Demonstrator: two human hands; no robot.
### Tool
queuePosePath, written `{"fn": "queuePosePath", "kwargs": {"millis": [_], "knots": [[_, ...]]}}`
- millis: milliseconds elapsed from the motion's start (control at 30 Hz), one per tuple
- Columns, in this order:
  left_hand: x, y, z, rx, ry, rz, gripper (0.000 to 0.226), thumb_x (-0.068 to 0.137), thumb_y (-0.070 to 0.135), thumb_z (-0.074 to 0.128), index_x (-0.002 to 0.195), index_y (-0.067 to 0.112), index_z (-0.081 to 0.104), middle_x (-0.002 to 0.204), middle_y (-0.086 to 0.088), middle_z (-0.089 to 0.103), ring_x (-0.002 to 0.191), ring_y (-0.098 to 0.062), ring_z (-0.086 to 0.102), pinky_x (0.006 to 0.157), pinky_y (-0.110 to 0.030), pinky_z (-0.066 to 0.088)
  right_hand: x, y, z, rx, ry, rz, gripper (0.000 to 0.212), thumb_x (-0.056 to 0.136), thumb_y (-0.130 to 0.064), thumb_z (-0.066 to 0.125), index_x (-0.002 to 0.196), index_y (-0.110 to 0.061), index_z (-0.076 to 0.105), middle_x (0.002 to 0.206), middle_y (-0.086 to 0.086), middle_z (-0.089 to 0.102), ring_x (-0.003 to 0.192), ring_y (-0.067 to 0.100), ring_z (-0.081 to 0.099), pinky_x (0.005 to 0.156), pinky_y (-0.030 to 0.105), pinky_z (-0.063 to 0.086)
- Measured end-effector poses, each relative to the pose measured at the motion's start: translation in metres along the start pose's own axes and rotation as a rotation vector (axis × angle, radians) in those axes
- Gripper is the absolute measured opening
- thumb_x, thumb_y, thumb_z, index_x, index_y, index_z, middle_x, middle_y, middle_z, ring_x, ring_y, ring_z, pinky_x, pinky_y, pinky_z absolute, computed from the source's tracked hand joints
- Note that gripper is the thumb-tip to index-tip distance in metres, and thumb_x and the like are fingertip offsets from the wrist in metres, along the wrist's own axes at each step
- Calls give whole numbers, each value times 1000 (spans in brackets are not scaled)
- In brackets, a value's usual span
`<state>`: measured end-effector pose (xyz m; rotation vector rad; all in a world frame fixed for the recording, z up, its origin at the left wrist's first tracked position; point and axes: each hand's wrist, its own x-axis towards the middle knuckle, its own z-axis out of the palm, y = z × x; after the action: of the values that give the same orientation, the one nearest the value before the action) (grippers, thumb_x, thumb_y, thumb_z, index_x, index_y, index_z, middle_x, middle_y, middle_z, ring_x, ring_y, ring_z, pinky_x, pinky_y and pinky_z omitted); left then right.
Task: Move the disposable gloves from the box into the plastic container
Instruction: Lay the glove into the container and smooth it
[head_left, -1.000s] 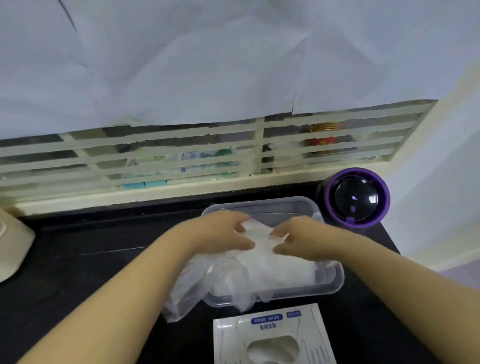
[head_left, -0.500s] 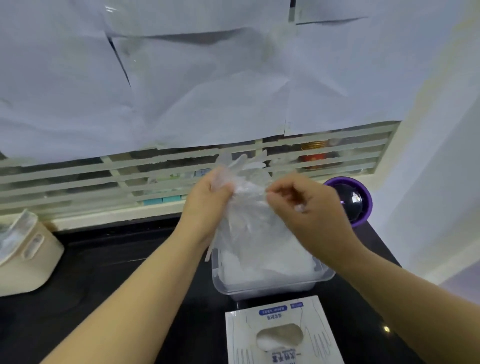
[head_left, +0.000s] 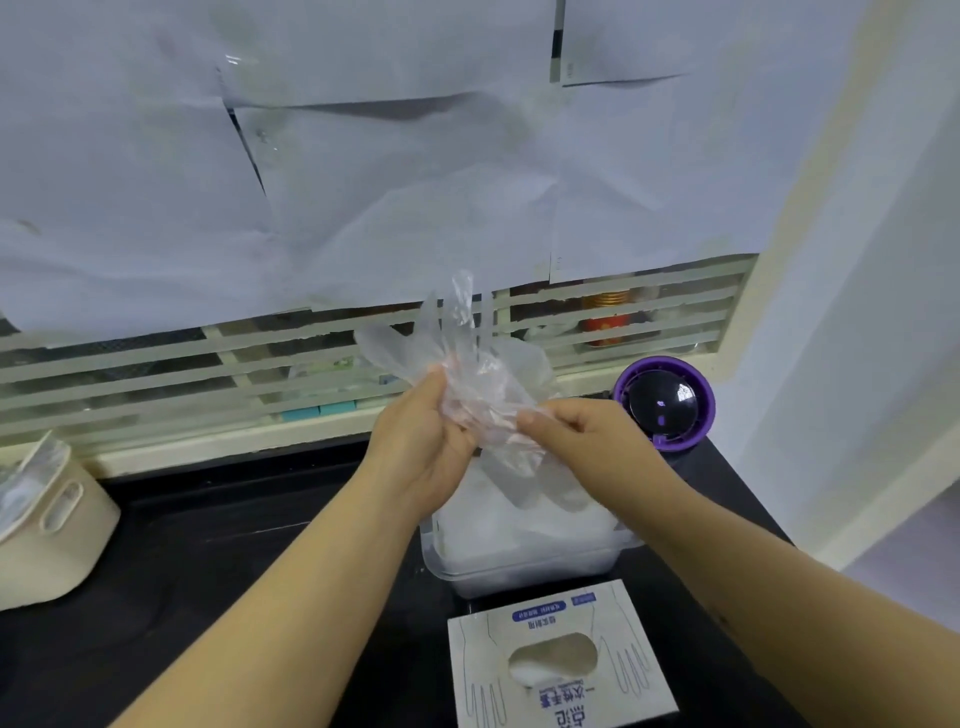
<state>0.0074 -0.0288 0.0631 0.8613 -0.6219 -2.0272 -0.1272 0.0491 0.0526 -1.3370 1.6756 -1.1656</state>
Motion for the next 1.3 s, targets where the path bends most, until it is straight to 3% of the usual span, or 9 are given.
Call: {"fn": "queuePosePath", "kwargs": {"millis": [233, 400, 500, 700, 800, 900, 1000, 1167, 1300], "knots": [[0, 9, -15, -5, 68, 16, 35, 105, 22, 37, 124, -1, 56, 108, -20, 71, 99, -29, 70, 77, -41, 60, 0, 4, -20, 298, -82, 168, 21, 95, -19, 54, 85, -8, 69, 66, -6, 69, 60, 2, 64, 58, 12, 50], [-2, 9, -17, 66, 72, 24, 36, 105, 25, 36, 119, 0, 57, 107, -20, 71, 99, -31, 70, 89, -48, 55, 5, 7, -23, 421, 9, 192, 16, 94, -14, 56, 85, -10, 69, 82, 4, 70, 72, 7, 68, 65, 15, 53], [-1, 12, -27, 130, 107, 12, 39, 105, 31, 36, 112, 0, 60, 103, -16, 73, 89, -26, 73, 74, -41, 61, 9, 4, -32, 436, 49, 181, 17, 92, -14, 59, 106, -17, 68, 97, 3, 72, 78, 9, 71, 62, 17, 53], [9, 25, -40, 296, 137, 7, 43, 105, 31, 37, 107, -2, 64, 90, -16, 74, 72, -21, 73, 61, -31, 61, 24, -2, -46, 324, 120, 134, 24, 88, -17, 66, 111, -25, 65, 89, -2, 73, 67, 4, 67, 57, 14, 50], [18, 30, -44, 492, 166, 42, 44, 103, 36, 40, 109, 2, 67, 101, -17, 73, 89, -25, 72, 81, -38, 59, 35, -3, -51, 375, 164, 135, 24, 88, -16, 67, 109, -26, 66, 92, 1, 72, 66, 2, 66, 54, 13, 49], [21, 36, -54, 730, 134, 46, 66, 89, 67, 42, 118, 13, 67, 116, -10, 70, 110, -26, 65, 102, -46, 46, 45, -7, -61, 275, 203, 142, 25, 86, -19, 70, 108, -29, 66, 103, -1, 70, 69, 7, 65, 57, 12, 50], [29, 42, -62, 713, 122, 45, 84, 83, 76, 44, 133, 10, 54, 133, -10, 57, 124, -25, 53, 109, -45, 39, 53, -12, -69, 282, 217, 126, 33, 84, -13, 71, 113, -26, 65, 110, 2, 66, 51, 0, 51, 55, 9, 47], [34, 57, -52, 1046, 231, 440, 40, 91, 50, 55, 78, 12, 59, 76, -1, 61, 71, -19, 55, 65, -27, 44, 63, -22, -74, 225, 234, 68, 36, 90, -9, 64, 121, -27, 62, 104, 4, 64, 47, -4, 55, 50, 11, 47], [16, 62, -25, 1180, -43, 587, 9, 91, 29, 62, 94, 35, 68, 92, 15, 66, 87, -1, 60, 72, -15, 43, 67, -33, -70, 143, 313, -81, 33, 91, -9, 60, 117, -30, 63, 75, -14, 68, 57, 1, 58, 62, 17, 51]]}}
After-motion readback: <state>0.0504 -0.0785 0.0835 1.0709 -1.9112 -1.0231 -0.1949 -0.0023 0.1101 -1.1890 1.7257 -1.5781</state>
